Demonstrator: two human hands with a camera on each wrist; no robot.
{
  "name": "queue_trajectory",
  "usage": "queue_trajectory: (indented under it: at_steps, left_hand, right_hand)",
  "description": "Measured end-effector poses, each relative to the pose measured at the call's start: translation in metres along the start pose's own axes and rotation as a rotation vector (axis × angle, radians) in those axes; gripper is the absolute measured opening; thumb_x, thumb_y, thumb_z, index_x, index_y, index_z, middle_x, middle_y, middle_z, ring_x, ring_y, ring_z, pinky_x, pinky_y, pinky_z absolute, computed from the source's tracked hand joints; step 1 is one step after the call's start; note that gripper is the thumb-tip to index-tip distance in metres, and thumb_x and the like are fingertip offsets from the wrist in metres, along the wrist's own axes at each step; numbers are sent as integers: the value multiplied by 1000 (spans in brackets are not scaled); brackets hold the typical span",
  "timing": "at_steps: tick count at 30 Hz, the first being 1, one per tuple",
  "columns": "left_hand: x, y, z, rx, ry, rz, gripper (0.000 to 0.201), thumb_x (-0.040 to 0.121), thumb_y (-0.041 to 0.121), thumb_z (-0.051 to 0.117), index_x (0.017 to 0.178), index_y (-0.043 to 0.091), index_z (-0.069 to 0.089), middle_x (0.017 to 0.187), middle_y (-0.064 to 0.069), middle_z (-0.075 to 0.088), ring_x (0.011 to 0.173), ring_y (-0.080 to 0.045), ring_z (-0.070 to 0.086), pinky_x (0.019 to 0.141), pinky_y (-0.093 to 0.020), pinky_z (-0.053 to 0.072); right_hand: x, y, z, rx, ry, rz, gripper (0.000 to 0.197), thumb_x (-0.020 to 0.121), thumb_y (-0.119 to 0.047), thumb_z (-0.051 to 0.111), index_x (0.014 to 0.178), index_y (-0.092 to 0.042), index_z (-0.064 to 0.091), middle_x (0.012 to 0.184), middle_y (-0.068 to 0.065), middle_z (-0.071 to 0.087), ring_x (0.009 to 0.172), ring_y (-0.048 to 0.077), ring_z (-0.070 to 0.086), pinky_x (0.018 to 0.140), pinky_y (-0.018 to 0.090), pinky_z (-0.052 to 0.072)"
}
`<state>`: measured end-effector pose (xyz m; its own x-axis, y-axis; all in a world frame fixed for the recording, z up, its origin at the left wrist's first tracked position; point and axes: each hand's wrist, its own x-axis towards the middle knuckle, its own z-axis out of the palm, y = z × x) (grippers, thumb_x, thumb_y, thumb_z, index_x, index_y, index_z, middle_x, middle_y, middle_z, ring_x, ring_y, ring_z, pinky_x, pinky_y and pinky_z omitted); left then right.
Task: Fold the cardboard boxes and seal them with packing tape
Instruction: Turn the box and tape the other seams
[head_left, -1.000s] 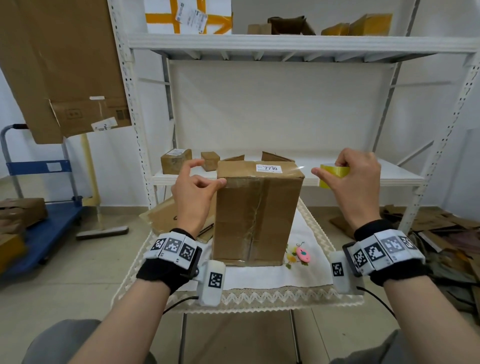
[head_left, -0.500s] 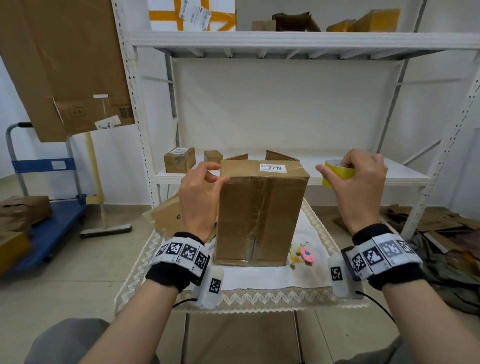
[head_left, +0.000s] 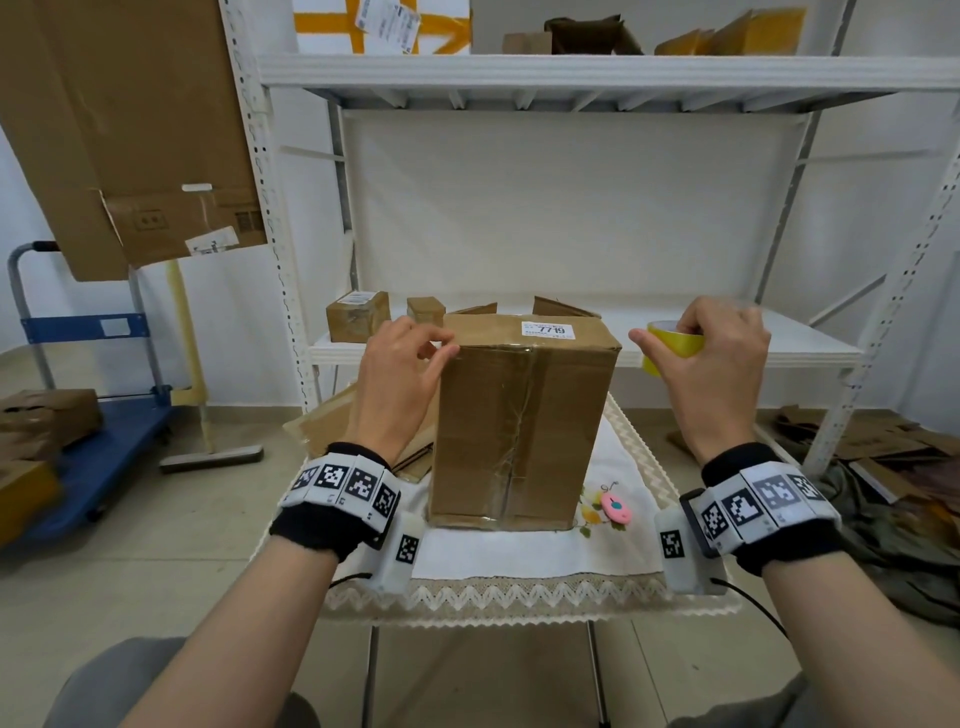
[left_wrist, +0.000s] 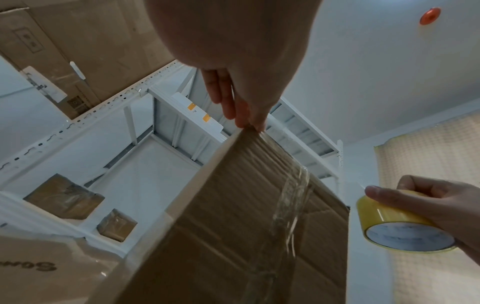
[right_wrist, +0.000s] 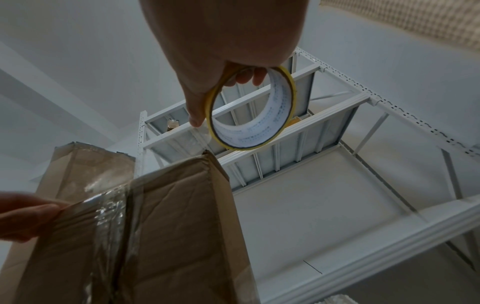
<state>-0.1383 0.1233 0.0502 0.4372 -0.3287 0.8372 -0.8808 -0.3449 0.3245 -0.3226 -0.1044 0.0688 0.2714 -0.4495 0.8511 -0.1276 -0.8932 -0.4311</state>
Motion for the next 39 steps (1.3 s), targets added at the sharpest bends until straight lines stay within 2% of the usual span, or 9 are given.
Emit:
queue_trajectory:
  at_steps: [2, 5, 10, 15, 19, 23, 27, 32, 39]
  left_hand:
    - [5, -6, -2, -6, -78, 58, 15, 96, 30, 61, 101, 17, 66, 93, 7, 54, 86, -10, 51, 83, -28, 46]
    - [11, -16, 0, -32, -178, 97, 15, 99, 29, 57, 99, 15, 62, 99, 7, 51, 93, -11, 51, 86, -33, 49]
    - [18, -23, -2, -166, -120, 42, 13, 92, 24, 70, 92, 13, 64, 118, 3, 47, 107, 2, 49, 94, -22, 49]
    - [21, -11, -3, -209, -244, 28, 16, 88, 11, 62, 86, 20, 49, 125, 3, 67, 117, -5, 58, 106, -38, 49]
    - [26, -7, 2, -156, -304, -8, 29, 87, 33, 69, 88, 21, 43, 116, 2, 66, 112, -14, 60, 97, -39, 54]
    - [30, -2, 11, -36, -346, 56, 46, 84, 59, 67, 111, 24, 56, 112, 2, 54, 102, -14, 56, 84, -28, 49]
    - [38, 1, 13, -35, -387, 26, 42, 83, 56, 69, 108, 22, 65, 110, 5, 47, 100, -11, 49, 85, -22, 38]
    - [50, -1, 11, -156, -538, 14, 31, 85, 46, 72, 97, 20, 60, 148, 8, 49, 133, -8, 41, 108, -32, 32]
    - [60, -3, 5, -245, -664, -60, 32, 82, 46, 74, 89, 21, 56, 139, 6, 58, 127, -13, 51, 109, -41, 40]
  right_hand:
    - [0, 1, 1, -3, -8, 7, 38, 81, -35, 82, 81, -20, 47, 81, 2, 50, 86, 19, 39, 79, 29, 23]
    - [1, 3, 4, -5, -16, 16, 38, 81, -36, 81, 81, -19, 47, 81, 2, 51, 86, 20, 39, 79, 30, 24]
    - [2, 6, 9, -9, -18, 22, 38, 81, -39, 80, 79, -19, 48, 80, 2, 51, 84, 20, 39, 78, 32, 27]
    - [4, 5, 11, -11, -21, 17, 38, 81, -38, 80, 79, -20, 47, 80, 0, 51, 85, 19, 38, 77, 28, 22]
    - [4, 5, 12, -28, -22, 14, 38, 82, -39, 79, 80, -19, 47, 80, 1, 51, 85, 20, 39, 77, 29, 22]
    - [2, 6, 9, -45, -26, 15, 38, 82, -41, 79, 81, -19, 48, 81, 1, 51, 86, 20, 39, 78, 28, 22]
    - [-2, 8, 4, -53, -14, -2, 44, 78, -50, 79, 79, -19, 47, 79, 0, 50, 84, 19, 38, 76, 26, 19]
    - [0, 12, 3, -112, -78, 1, 58, 68, -67, 74, 79, -17, 47, 80, -1, 48, 84, 21, 38, 75, 31, 22]
    - [9, 7, 11, -222, -142, 71, 56, 70, -65, 77, 79, -17, 47, 83, 0, 50, 87, 21, 36, 75, 32, 22]
